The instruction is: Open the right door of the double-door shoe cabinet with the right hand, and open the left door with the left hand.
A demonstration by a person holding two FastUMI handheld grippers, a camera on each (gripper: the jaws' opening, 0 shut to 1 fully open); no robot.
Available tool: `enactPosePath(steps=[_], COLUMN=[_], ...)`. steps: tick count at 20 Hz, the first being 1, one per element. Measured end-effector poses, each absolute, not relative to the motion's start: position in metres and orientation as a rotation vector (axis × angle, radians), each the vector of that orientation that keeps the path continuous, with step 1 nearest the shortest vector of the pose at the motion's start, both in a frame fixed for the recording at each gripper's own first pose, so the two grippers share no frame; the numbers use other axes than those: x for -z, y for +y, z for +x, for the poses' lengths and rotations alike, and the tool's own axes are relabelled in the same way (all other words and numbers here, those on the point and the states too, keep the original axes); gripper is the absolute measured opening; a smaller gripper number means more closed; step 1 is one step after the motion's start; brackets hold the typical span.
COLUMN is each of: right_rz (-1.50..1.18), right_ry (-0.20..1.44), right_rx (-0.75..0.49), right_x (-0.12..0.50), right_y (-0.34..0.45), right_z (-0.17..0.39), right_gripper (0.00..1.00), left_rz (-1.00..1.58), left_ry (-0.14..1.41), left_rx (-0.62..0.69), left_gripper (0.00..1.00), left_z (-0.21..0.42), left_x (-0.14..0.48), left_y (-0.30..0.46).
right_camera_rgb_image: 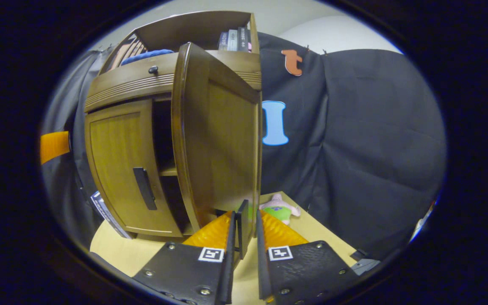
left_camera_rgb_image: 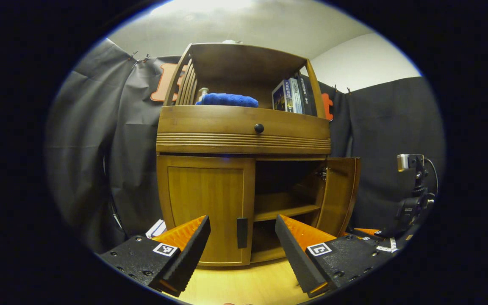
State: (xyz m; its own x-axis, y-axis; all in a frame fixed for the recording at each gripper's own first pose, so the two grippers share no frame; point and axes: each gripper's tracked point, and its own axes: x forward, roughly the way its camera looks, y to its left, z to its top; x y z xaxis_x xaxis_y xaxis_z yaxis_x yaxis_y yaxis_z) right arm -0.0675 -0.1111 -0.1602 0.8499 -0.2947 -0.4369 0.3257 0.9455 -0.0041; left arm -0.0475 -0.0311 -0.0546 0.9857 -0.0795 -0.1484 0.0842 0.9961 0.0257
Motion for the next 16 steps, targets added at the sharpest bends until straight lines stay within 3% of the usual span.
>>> enactPosePath(steps=[7, 9, 10, 16], right_rz=[0.065, 0.076, 0.08, 0.094], right_ry=[0.437, 0.438, 0.437, 0.429], right_rx=[0.412, 0.448, 0.454, 0.4], right_x=[0.162, 0.163, 0.163, 0.164], right_y=[-0.158, -0.176, -0.182, -0.193], right_z=[-0.084, -0.089, -0.088, -0.089], right_gripper=[0.24, 0.17, 0.05, 0.05], left_rz=[0.013, 0.01, 0.01, 0.013], left_ry=[0.158, 0.159, 0.16, 0.177], left_rx=[0.115, 0.13, 0.137, 0.145], left_gripper=[0.95, 0.95, 0.95, 0.95], left_z=[-0.042, -0.04, -0.04, -0.037], left_x=[0.062, 0.063, 0.065, 0.073], left_y=[-0.046, -0.053, -0.056, -0.064])
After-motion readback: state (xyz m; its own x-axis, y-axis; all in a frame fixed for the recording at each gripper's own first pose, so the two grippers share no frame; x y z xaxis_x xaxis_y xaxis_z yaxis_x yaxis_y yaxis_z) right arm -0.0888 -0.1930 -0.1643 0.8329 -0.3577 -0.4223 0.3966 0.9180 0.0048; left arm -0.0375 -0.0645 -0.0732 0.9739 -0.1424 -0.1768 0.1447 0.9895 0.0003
